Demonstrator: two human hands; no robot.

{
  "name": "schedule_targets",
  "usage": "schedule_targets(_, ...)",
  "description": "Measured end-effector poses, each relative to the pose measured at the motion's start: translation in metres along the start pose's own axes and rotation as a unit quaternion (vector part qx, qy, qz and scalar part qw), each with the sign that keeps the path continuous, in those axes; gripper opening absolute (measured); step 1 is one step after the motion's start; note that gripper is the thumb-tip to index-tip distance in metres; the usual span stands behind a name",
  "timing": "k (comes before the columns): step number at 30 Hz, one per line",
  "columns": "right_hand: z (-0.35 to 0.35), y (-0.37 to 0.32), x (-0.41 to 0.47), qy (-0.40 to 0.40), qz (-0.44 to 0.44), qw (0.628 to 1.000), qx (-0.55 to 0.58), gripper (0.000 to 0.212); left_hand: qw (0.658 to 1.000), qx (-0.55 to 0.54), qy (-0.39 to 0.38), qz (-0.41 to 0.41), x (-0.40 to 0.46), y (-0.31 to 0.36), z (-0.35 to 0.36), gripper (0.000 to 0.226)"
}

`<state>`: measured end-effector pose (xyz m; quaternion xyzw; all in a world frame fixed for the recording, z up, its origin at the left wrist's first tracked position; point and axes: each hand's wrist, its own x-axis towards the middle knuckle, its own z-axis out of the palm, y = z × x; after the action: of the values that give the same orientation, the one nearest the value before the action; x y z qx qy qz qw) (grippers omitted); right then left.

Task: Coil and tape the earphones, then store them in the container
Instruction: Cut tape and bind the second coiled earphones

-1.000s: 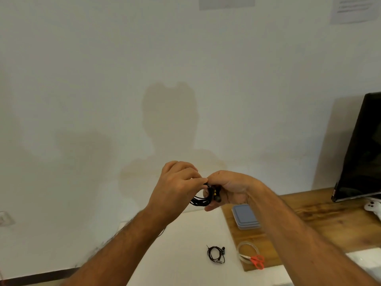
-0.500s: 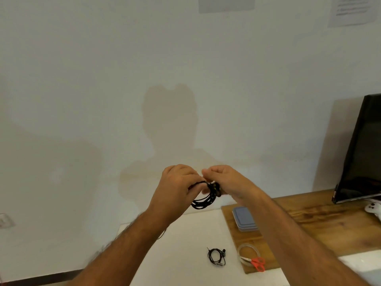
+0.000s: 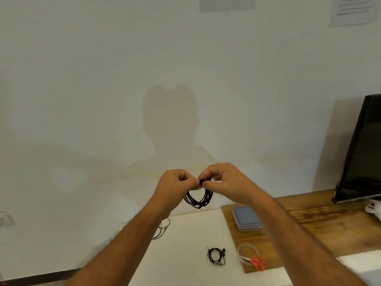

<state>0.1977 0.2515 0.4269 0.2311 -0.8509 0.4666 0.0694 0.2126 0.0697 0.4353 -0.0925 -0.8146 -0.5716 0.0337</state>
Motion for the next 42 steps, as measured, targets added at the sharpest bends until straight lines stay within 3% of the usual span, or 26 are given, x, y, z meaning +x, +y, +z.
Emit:
schedule_targets(8, 0.002, -0.001, -0.005, 0.019, -0.056, 0.993, -0.098, 0.014, 0.989, -0.098, -0.037, -0.103, 0.002, 0.0, -0.004, 0.013)
schedule_targets(12, 0.006, 0.0, -0.006, 0.064, -0.138, 0.961, -0.23, 0.023, 0.981, -0.12, -0.045, -0.148, 0.005, 0.002, -0.005, 0.019)
schedule_targets(14, 0.008, -0.001, -0.008, 0.089, -0.185, 0.943, -0.262, 0.017, 0.979, -0.124, -0.042, -0.159, 0.005, 0.003, -0.006, 0.019)
schedule_targets(22, 0.013, -0.004, -0.011, 0.082, -0.23, 0.93, -0.274, 0.008, 0.981, -0.108, -0.031, -0.16, 0.003, 0.007, -0.005, 0.017)
schedule_targets(26, 0.016, -0.005, -0.012, 0.088, -0.18, 0.95, -0.238, 0.02, 0.987, -0.078, -0.032, -0.139, 0.002, 0.005, -0.003, 0.017)
schedule_targets(34, 0.017, 0.0, -0.016, 0.099, -0.035, 0.994, -0.039, 0.007, 0.992, 0.008, -0.07, -0.104, -0.002, 0.009, -0.008, 0.012)
schedule_targets(39, 0.013, -0.004, -0.014, 0.078, 0.036, 0.987, 0.137, 0.006, 0.992, 0.078, -0.086, -0.05, 0.0, 0.008, -0.007, 0.008)
schedule_targets(42, 0.011, -0.003, -0.013, 0.057, 0.061, 0.984, 0.16, 0.006, 0.992, 0.103, -0.076, -0.021, -0.001, 0.003, -0.005, 0.008)
